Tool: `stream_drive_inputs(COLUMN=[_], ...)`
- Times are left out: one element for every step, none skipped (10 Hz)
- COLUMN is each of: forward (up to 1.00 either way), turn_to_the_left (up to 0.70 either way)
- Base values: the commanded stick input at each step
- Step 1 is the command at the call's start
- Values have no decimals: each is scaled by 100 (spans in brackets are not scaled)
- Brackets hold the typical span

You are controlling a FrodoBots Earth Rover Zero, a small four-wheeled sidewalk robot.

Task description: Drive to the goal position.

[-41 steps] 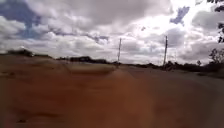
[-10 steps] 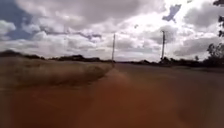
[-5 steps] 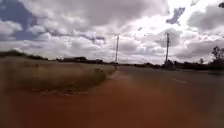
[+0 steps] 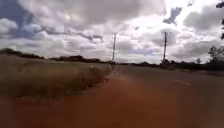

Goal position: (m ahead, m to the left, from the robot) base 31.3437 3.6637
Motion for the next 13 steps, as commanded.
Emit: stream_drive_inputs(forward=[85,85,85,85,85,85,85,85,85,85,85,85,85], turn_to_the_left=[-34,-34,-34,-34,-34,-34,-34,-34,-34,-34,-34,-34,-18])
